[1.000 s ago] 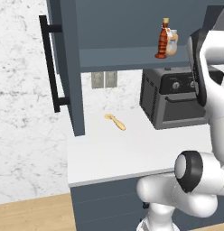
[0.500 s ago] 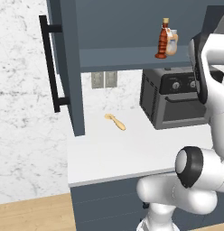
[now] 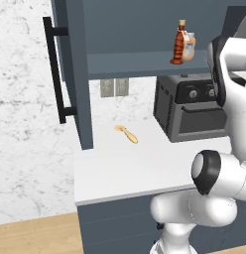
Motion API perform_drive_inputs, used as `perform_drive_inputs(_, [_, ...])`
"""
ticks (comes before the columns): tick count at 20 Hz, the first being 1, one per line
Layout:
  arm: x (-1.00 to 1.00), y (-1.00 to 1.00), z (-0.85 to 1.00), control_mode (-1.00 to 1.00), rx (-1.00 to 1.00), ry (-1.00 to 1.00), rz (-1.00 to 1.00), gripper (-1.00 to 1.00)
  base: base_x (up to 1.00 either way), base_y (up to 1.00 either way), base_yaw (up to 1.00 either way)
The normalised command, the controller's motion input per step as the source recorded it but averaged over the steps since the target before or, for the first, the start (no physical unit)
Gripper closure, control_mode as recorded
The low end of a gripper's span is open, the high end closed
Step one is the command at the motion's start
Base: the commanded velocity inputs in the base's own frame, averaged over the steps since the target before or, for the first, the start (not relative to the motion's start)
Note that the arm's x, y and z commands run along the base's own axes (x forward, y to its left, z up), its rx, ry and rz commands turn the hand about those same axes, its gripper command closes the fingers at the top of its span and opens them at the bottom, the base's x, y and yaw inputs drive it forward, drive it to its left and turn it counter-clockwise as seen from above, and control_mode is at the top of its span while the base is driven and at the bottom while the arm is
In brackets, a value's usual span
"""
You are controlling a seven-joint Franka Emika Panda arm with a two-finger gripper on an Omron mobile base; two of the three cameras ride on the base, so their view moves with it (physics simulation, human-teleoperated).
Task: Put the shaker and condiment bottle from the counter next to their counterparts in the cabinet.
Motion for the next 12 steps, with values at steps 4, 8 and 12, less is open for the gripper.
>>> perform_drive_inputs(4, [0.22,-0.22,0.00,-1.00,0.00,0.00,0.00,1.00,0.00,0.00,0.00])
perform_drive_inputs(8, [0.19,-0.19,0.00,-1.00,0.00,0.00,0.00,1.00,0.00,0.00,0.00])
perform_drive_inputs(12, [0.18,-0.14,-0.01,-1.00,0.00,0.00,0.00,1.00,0.00,0.00,0.00])
